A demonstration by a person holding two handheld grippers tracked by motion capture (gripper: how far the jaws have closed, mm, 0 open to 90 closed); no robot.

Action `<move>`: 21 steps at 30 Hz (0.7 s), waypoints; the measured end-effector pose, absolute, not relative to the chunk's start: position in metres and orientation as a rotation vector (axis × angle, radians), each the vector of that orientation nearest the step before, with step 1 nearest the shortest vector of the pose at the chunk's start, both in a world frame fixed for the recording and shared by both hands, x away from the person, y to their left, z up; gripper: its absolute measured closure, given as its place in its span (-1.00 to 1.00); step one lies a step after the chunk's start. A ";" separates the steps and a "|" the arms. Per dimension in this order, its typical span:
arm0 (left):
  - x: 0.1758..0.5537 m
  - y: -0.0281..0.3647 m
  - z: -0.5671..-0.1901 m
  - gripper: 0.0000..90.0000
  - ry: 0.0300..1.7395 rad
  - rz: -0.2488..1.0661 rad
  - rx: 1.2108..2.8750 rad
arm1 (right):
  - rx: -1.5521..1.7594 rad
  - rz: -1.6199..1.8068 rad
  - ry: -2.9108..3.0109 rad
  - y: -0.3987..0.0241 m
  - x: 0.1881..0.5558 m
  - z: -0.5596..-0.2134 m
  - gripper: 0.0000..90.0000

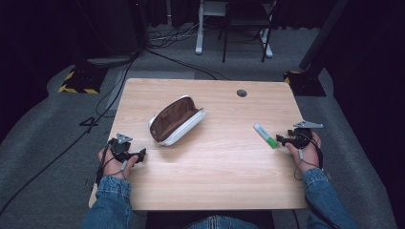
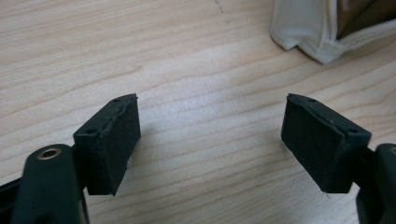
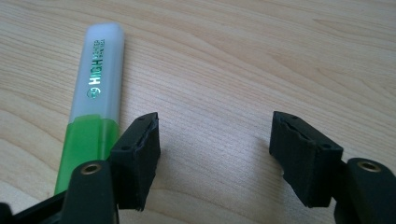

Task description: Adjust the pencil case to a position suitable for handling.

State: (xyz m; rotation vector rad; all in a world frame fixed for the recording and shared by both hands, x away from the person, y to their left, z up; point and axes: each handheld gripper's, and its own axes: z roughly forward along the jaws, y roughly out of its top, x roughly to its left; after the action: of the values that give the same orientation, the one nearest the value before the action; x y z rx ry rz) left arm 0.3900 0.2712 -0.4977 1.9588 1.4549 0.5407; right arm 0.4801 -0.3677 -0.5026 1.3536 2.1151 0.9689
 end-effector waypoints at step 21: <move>0.400 0.246 -0.444 -0.53 1.275 0.564 1.854 | 1.349 0.969 2.118 -0.367 0.480 -0.503 -0.26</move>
State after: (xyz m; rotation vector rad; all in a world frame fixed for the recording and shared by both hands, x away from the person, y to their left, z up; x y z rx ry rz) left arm 0.3998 0.2464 -0.4441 1.8537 1.2750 0.5638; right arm 0.4801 -0.3674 -0.5027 1.3494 2.1179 0.9687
